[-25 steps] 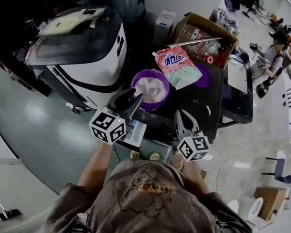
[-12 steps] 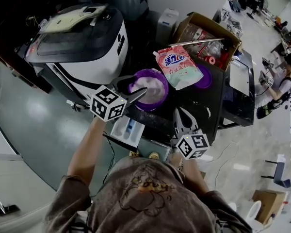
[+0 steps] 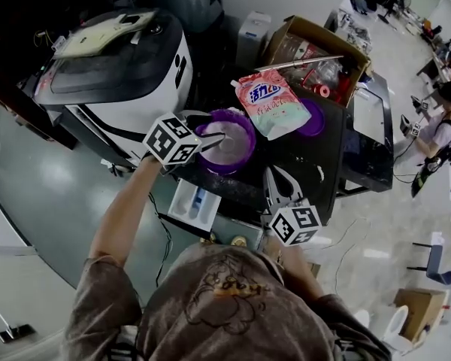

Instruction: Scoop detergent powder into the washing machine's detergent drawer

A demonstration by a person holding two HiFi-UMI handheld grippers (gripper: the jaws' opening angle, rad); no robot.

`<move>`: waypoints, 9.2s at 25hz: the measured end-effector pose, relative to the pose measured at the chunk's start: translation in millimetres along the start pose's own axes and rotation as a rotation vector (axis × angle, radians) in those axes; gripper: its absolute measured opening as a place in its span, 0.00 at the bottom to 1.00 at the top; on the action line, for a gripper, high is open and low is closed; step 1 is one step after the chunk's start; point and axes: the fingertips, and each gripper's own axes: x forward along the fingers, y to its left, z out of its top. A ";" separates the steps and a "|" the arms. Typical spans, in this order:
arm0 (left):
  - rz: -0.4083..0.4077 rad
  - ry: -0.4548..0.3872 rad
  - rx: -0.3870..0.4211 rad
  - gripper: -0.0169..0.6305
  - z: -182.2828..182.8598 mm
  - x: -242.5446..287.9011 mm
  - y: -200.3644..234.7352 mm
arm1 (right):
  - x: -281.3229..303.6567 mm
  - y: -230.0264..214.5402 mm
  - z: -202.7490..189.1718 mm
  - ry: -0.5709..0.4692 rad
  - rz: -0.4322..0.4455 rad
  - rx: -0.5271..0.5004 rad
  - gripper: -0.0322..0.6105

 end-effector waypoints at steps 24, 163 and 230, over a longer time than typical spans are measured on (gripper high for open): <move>-0.147 0.430 0.267 0.26 -25.5 32.3 -4.4 | -5.4 -22.3 -5.5 0.005 -0.034 0.018 0.04; -0.167 -0.455 -0.846 0.06 -10.6 -93.4 -58.6 | 6.2 33.8 -23.2 0.078 0.112 -0.042 0.04; 0.421 0.143 -0.574 0.06 -241.7 -85.5 -80.6 | 3.3 84.1 -83.8 0.229 0.269 -0.025 0.04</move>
